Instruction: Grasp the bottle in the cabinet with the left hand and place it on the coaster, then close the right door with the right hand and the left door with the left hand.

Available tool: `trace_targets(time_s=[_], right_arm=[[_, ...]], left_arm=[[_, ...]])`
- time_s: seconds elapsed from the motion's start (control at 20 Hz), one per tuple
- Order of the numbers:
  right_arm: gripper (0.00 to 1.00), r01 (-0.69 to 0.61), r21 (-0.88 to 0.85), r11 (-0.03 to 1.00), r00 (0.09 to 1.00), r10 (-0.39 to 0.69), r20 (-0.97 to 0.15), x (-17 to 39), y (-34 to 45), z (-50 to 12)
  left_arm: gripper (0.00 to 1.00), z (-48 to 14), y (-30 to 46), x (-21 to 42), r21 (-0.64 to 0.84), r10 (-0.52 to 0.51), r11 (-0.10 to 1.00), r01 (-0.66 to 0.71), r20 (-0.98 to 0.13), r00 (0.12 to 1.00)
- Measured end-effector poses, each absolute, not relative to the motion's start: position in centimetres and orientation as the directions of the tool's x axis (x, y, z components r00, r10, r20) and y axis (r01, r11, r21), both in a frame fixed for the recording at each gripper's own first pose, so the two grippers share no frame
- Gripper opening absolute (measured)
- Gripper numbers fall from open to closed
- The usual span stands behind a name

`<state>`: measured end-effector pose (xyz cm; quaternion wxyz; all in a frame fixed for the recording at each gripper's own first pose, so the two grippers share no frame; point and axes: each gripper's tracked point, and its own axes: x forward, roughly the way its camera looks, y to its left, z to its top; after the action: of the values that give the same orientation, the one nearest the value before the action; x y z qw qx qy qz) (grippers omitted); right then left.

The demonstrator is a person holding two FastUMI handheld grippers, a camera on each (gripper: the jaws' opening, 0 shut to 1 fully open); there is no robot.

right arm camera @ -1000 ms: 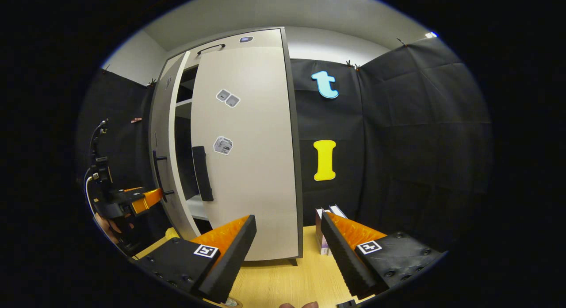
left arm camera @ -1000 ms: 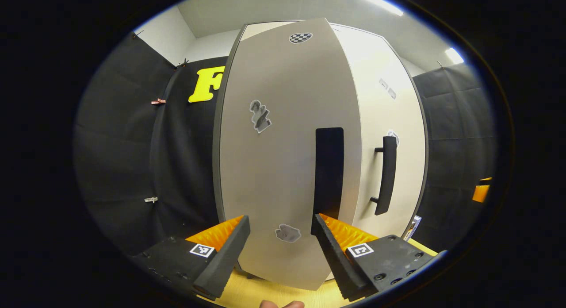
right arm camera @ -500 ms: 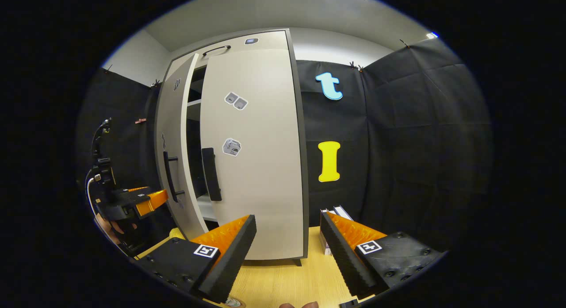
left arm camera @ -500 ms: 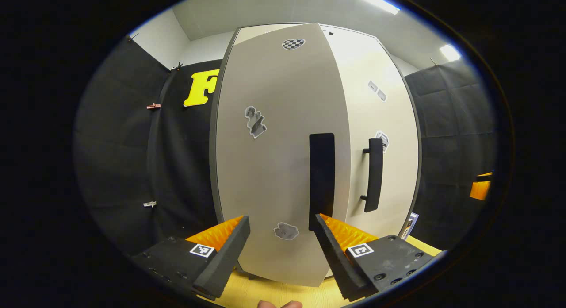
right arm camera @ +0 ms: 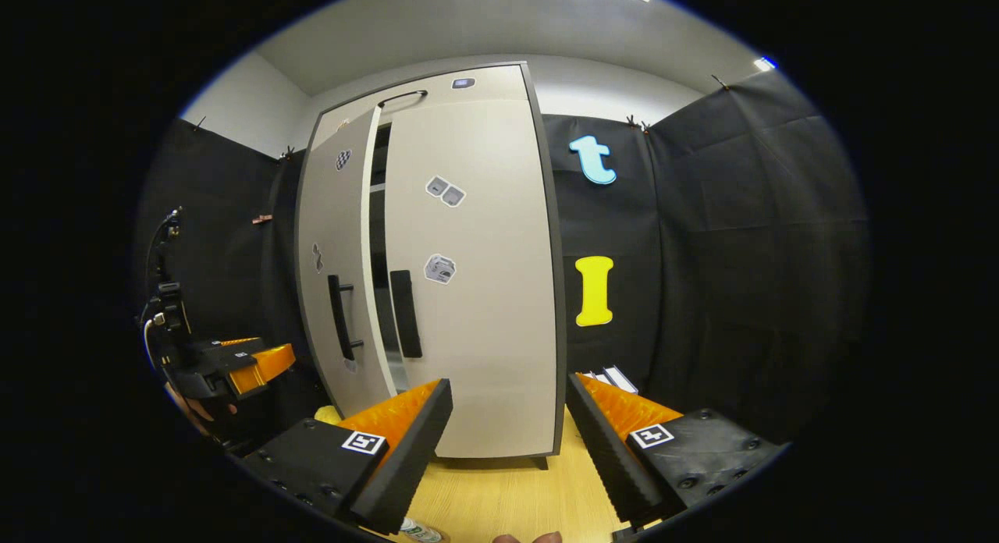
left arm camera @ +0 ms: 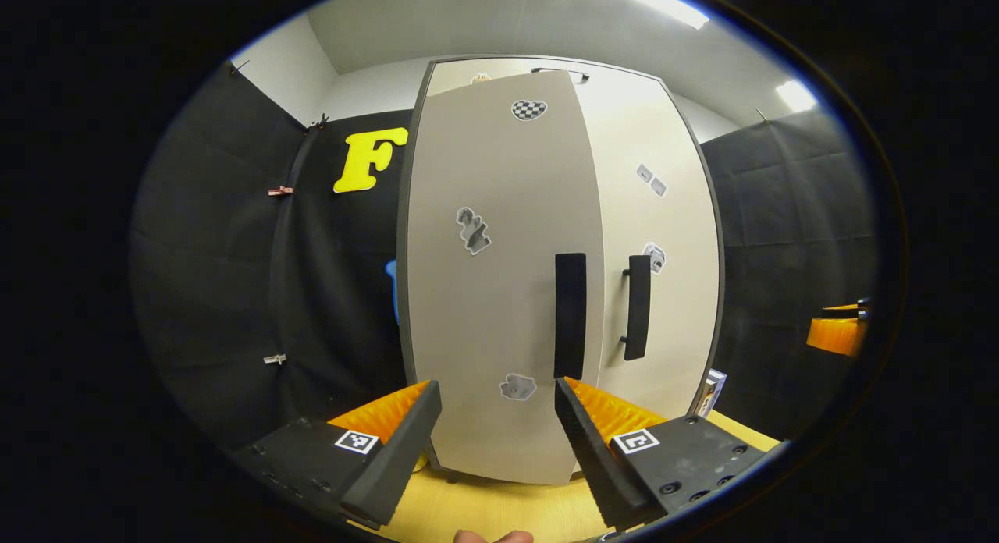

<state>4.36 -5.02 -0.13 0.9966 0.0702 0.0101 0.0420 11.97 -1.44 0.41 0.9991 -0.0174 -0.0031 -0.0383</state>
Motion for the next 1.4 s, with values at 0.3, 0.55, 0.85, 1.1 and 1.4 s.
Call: trace_targets(time_s=[0.3, 0.55, 0.85, 1.1, 1.4], right_arm=[[0.98, -0.1, 0.141, 0.985, 0.995, 0.103, -0.015, 2.8, -3.3, -0.2], [0.98, -0.116, 0.137, 0.984, 0.993, 0.118, -0.006, 1.7, -2.0, 0.2], [0.98, -0.126, 0.135, 0.983, 0.992, 0.127, 0.0, 1.2, -1.3, 0.2], [0.98, -0.12, 0.13, 0.984, 0.993, 0.121, 0.0, 1.5, -1.2, 0.4], [0.97, -0.118, 0.135, 0.984, 0.993, 0.118, 0.012, 1.4, -1.6, 0.6]], left_arm=[[0.93, 0.3, 0.7, 8.6, -0.052, -0.057, 0.997, 0.057, -0.002, 0.998], [0.94, 0.2, 2.3, 6.3, -0.045, -0.038, 0.998, 0.038, -0.003, 0.999], [0.94, -0.2, 3.2, 4.8, -0.042, -0.029, 0.999, 0.028, -0.013, 0.999], [0.94, 0.2, 3.1, 4.6, -0.022, -0.03, 0.999, 0.03, 0.004, 1.0], [0.94, -0.1, 2.1, 4.5, -0.016, -0.045, 0.999, 0.045, -0.006, 0.999]])
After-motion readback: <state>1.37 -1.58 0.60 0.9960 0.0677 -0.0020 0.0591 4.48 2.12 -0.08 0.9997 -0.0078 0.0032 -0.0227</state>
